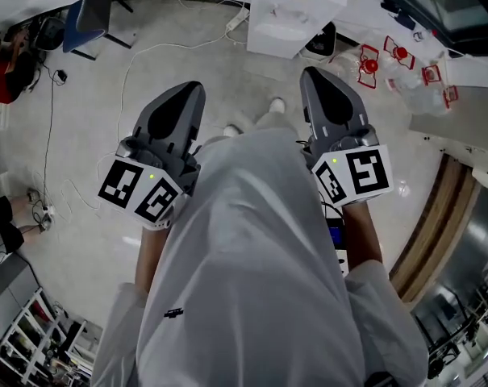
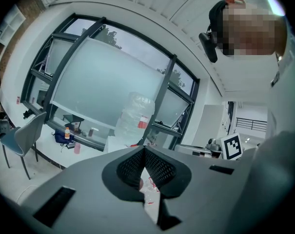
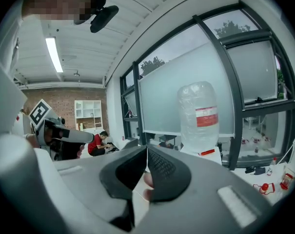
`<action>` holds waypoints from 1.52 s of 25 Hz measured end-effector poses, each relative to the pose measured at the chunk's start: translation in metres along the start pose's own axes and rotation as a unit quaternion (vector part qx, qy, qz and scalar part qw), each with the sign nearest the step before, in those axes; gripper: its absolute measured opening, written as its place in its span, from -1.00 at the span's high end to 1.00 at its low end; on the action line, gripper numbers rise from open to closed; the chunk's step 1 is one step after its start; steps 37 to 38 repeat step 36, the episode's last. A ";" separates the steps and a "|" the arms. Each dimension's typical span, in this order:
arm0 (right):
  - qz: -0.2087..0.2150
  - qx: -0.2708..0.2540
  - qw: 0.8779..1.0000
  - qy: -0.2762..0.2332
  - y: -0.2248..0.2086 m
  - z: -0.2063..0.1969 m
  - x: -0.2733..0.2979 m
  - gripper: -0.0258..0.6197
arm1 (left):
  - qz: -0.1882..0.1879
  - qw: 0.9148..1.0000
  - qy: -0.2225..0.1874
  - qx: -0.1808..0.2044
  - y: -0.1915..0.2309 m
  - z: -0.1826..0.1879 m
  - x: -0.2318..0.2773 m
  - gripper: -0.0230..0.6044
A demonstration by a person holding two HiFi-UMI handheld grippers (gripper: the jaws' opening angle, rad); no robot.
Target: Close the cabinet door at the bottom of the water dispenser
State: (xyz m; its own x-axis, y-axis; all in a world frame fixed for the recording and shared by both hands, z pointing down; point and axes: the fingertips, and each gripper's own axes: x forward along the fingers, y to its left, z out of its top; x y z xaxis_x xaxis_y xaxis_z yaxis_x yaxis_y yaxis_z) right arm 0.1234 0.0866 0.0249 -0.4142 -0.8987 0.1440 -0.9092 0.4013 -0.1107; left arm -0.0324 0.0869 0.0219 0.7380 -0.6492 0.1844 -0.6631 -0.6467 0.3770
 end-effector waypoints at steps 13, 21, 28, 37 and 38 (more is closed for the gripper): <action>-0.005 0.008 1.000 0.024 0.002 -0.018 -0.002 0.89 | -0.012 1.000 0.020 -0.009 -0.005 -0.012 0.005 0.93; -0.011 0.017 0.999 0.029 -0.001 -0.020 -0.001 0.89 | -0.014 0.999 0.033 -0.015 -0.002 -0.018 0.006 0.93; -0.010 0.018 0.999 0.037 0.003 -0.026 -0.006 0.89 | -0.020 0.999 0.037 -0.019 -0.005 -0.023 0.007 0.93; -0.011 0.014 0.999 0.036 0.000 -0.024 -0.007 0.89 | -0.025 0.999 0.039 -0.022 -0.009 -0.026 0.010 0.93; -0.011 0.014 0.999 0.036 0.000 -0.024 -0.007 0.89 | -0.025 0.999 0.039 -0.022 -0.009 -0.026 0.010 0.93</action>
